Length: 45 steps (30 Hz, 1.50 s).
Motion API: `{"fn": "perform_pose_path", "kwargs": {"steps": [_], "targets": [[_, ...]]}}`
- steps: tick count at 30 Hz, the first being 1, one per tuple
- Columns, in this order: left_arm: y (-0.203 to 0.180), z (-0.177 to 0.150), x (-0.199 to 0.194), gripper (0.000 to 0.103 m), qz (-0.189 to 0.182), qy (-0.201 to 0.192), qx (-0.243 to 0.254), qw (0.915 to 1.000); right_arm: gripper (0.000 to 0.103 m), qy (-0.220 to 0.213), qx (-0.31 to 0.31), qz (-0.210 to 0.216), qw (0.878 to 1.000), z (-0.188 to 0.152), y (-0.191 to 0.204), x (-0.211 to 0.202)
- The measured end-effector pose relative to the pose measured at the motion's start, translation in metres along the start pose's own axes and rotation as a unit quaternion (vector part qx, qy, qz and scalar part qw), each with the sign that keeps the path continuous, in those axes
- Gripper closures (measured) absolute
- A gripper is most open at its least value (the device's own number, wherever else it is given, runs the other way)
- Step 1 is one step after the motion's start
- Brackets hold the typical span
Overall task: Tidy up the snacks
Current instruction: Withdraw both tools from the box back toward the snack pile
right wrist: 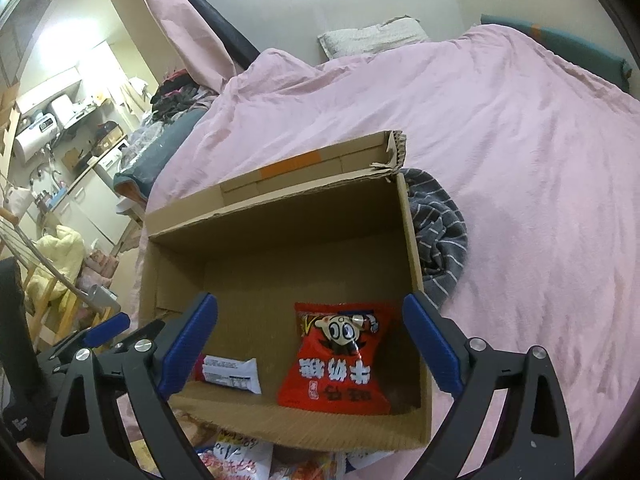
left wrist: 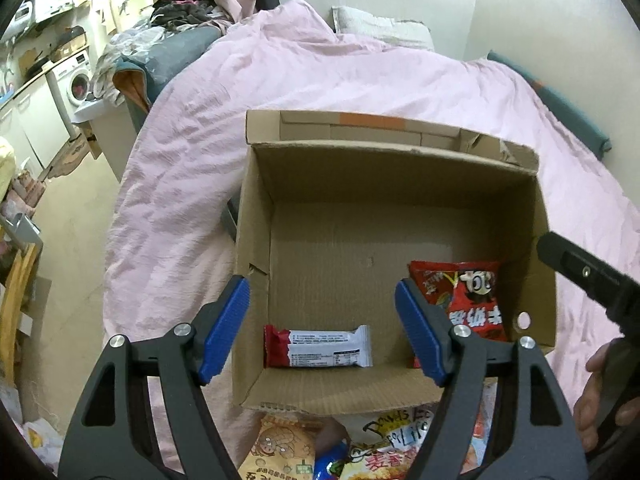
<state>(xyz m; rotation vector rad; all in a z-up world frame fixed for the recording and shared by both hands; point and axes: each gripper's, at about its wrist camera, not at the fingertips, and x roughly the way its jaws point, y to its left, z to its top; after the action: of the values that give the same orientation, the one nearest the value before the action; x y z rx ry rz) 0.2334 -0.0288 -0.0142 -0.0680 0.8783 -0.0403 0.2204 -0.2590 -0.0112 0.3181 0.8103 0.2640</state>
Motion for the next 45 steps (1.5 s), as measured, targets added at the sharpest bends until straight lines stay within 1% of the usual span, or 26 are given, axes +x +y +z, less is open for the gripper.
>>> {"fn": "perform_pose_path", "kwargs": {"steps": [7,9,10,11,12,13,14,15,21,29,32,41,43,45], "targets": [[0.008,-0.005,-0.022,0.030,-0.010,-0.009,-0.014,0.9998,0.007,-0.014,-0.014,0.009,1.000,-0.011,0.013,-0.029],[0.009,-0.009,-0.030,0.026,-0.008,-0.013,-0.014,0.9998,0.007,-0.015,-0.016,0.011,1.000,-0.017,0.015,-0.036],[0.010,-0.011,-0.035,0.019,-0.008,-0.016,-0.016,0.9997,0.007,-0.015,-0.015,0.013,1.000,-0.020,0.015,-0.040],[0.012,-0.014,-0.039,0.017,-0.008,-0.018,-0.020,0.9996,0.007,-0.015,-0.013,0.014,1.000,-0.023,0.016,-0.043],[0.015,-0.016,-0.043,0.016,-0.009,-0.021,-0.025,0.9994,0.007,-0.015,-0.013,0.014,1.000,-0.026,0.016,-0.047],[0.017,-0.019,-0.049,0.016,-0.011,-0.023,-0.029,0.9993,0.005,-0.014,-0.012,0.016,1.000,-0.030,0.016,-0.051],[0.018,-0.021,-0.051,0.016,-0.012,-0.022,-0.029,0.9992,0.001,-0.014,-0.011,0.016,1.000,-0.032,0.017,-0.054],[0.019,-0.023,-0.054,0.016,-0.014,-0.021,-0.029,0.9993,0.000,-0.016,-0.010,0.017,1.000,-0.036,0.017,-0.058],[0.021,-0.041,-0.077,0.016,-0.011,-0.025,-0.025,0.9993,0.000,-0.008,-0.012,0.017,1.000,-0.052,0.020,-0.073],[0.024,-0.070,-0.094,0.016,-0.003,-0.002,-0.015,0.9999,0.000,0.001,-0.015,0.018,1.000,-0.074,0.022,-0.091],[0.027,-0.079,-0.097,0.016,-0.007,0.006,-0.021,0.9997,0.000,0.005,-0.012,0.015,1.000,-0.080,0.022,-0.095],[0.040,-0.100,-0.101,0.016,0.001,0.020,-0.043,0.9989,0.000,0.022,-0.010,0.001,1.000,-0.096,0.015,-0.099],[0.044,-0.104,-0.100,0.016,0.003,0.025,-0.048,0.9985,0.000,0.012,-0.011,-0.005,1.000,-0.097,0.012,-0.103],[0.047,-0.108,-0.098,0.016,0.010,0.031,-0.052,0.9981,0.000,0.017,-0.011,-0.008,1.000,-0.099,0.007,-0.103]]}}
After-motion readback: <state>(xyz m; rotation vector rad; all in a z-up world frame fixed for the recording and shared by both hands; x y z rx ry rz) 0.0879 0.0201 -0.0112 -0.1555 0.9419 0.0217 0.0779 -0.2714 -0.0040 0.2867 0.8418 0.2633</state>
